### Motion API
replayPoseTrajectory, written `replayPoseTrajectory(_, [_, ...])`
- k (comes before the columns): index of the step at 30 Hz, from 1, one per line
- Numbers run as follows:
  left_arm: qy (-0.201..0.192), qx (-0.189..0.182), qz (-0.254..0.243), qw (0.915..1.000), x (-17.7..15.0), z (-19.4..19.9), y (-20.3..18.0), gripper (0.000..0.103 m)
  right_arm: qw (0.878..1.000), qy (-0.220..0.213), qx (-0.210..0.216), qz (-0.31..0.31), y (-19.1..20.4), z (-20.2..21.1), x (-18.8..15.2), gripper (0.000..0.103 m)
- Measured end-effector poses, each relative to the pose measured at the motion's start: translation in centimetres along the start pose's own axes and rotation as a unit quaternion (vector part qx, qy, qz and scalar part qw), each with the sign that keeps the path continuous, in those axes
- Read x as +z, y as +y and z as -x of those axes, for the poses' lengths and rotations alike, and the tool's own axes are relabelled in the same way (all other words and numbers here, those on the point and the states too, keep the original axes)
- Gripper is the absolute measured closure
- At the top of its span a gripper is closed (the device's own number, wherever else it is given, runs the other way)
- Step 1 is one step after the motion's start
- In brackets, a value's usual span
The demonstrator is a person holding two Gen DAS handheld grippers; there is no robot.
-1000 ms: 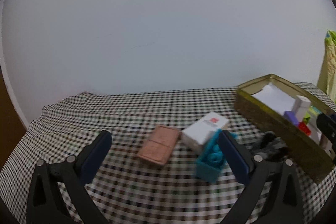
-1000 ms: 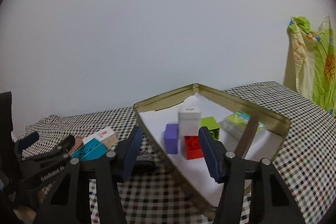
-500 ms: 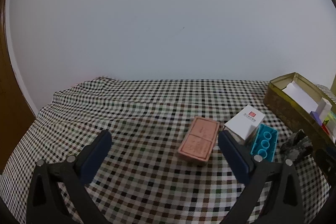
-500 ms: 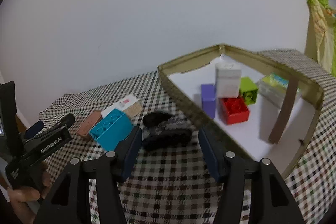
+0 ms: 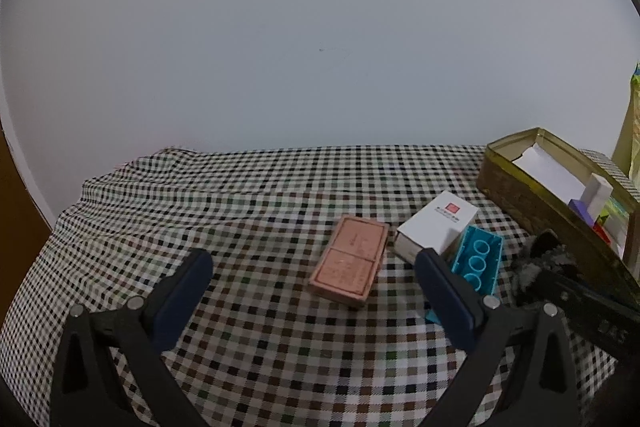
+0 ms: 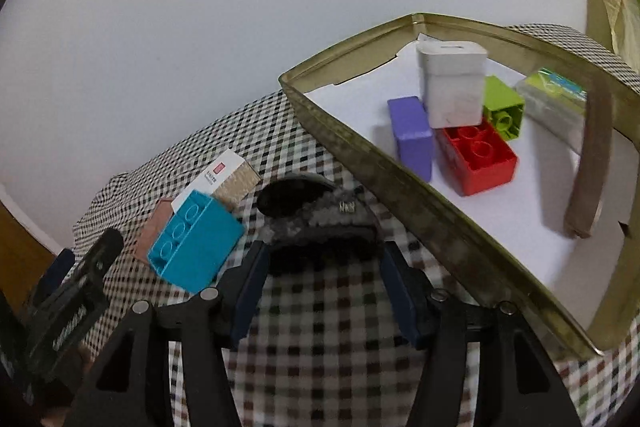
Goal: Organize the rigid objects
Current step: 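Grasp the blue lego brick with the left tool while the right tool grasps the black toy tank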
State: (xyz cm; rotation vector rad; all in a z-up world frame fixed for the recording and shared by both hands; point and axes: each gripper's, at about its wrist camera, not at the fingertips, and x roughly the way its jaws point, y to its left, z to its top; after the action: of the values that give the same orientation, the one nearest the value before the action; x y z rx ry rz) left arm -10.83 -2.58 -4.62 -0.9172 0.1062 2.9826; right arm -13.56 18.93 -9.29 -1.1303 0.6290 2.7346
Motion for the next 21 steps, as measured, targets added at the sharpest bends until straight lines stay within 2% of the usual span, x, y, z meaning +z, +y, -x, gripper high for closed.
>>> replayPoseTrajectory(5, [0.006,-0.006,0.006,0.9999,0.2,-0.3,0.4,0.001,1.0,0.01,-0.002,0.019,1.6,-1.3,0.6,0.028])
replayPoseTrajectory(7, [0.006,-0.009,0.006,0.9999,0.2,-0.1,0.4,0.001,1.0,0.014,0.003,0.027,1.9,-1.6,0.7,0.027])
replayPoseTrajectory(9, [0.006,-0.009,0.005,0.9999,0.2,0.1,0.4,0.001,0.999,0.018,0.027,0.022,1.5,-1.4,0.8,0.027])
replayPoseTrajectory(11, [0.009,-0.012,0.007,0.9999,0.3,0.1,0.5,0.001,0.998,0.021,0.055,0.0,0.7,-1.2,0.9,0.027])
replayPoseTrajectory(14, [0.01,-0.015,0.008,0.9998,0.3,0.0,0.5,0.001,0.997,0.023,0.065,-0.017,0.7,-1.8,1.4,0.027])
replayPoseTrajectory(21, [0.009,-0.011,0.002,0.9999,0.3,0.0,0.5,0.001,0.998,0.034,0.019,0.044,3.8,-4.0,2.2,0.027])
